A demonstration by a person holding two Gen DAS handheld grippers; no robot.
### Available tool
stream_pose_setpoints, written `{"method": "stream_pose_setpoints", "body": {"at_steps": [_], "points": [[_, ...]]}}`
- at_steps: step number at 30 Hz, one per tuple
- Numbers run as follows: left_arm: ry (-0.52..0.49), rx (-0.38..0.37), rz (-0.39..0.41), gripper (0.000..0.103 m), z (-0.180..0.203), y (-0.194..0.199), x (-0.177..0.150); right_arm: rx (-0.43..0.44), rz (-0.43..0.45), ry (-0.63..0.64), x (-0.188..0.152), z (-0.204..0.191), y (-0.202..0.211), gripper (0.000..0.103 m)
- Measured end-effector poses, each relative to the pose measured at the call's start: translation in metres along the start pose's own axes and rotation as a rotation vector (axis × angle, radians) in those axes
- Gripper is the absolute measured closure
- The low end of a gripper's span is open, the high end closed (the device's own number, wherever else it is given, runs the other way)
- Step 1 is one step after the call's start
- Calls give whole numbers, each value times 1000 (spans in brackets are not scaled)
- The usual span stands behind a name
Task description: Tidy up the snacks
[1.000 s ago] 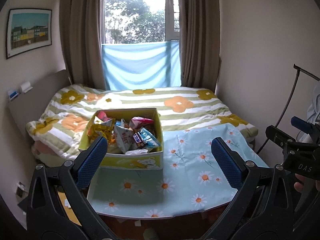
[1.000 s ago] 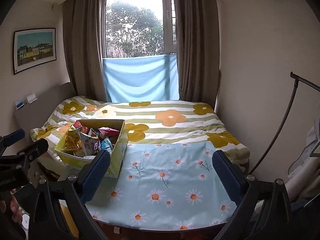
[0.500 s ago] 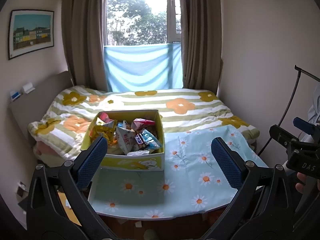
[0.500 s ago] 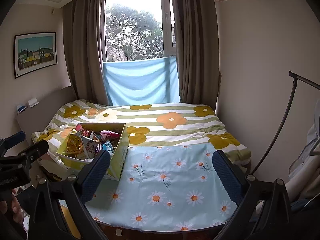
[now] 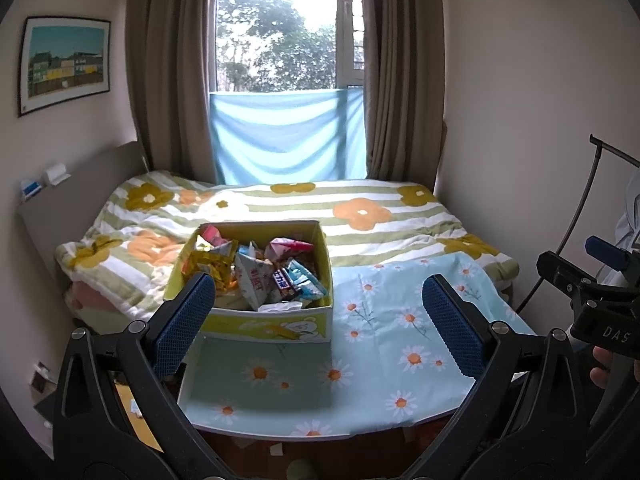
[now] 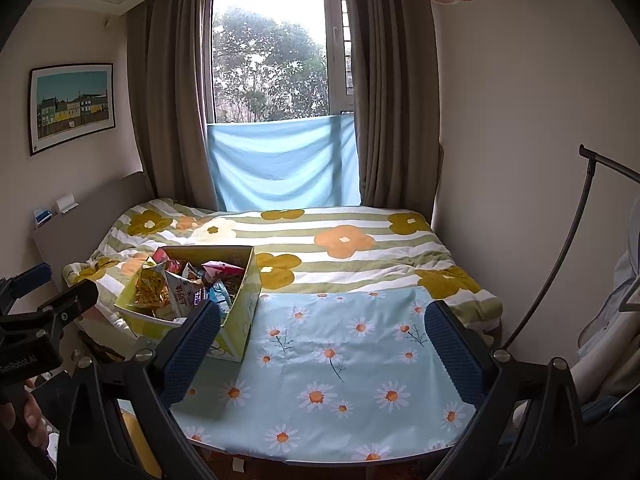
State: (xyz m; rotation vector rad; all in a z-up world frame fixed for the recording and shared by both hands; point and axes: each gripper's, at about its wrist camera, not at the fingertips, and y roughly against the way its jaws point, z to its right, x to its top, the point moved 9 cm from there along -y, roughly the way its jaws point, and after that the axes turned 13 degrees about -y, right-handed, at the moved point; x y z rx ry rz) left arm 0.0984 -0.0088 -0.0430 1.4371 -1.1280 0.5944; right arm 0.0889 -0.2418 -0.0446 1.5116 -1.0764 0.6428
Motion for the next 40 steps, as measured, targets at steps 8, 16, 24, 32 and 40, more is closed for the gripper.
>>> {"method": "stream_pose_setpoints", "body": {"at_steps": [8,16,24,32,40], "points": [[7,3,3,0,-4,-1,-1,-7,6,-15,2,-4,-3,1],[10,4,-2,0,-5,-4,-3,-16,7,-20,1,-6,-6,1],[9,13,2,0,-9,-6,-3,-21,15,-21,1,-6,-9,1],[-22,56,-5,0,-8,-12,-6,-22,8,-27,0,-7,-16,1],[-8,38,-9,0,-12,-22,-10,-23,-4,-27,-2,-11,-23,1]]}}
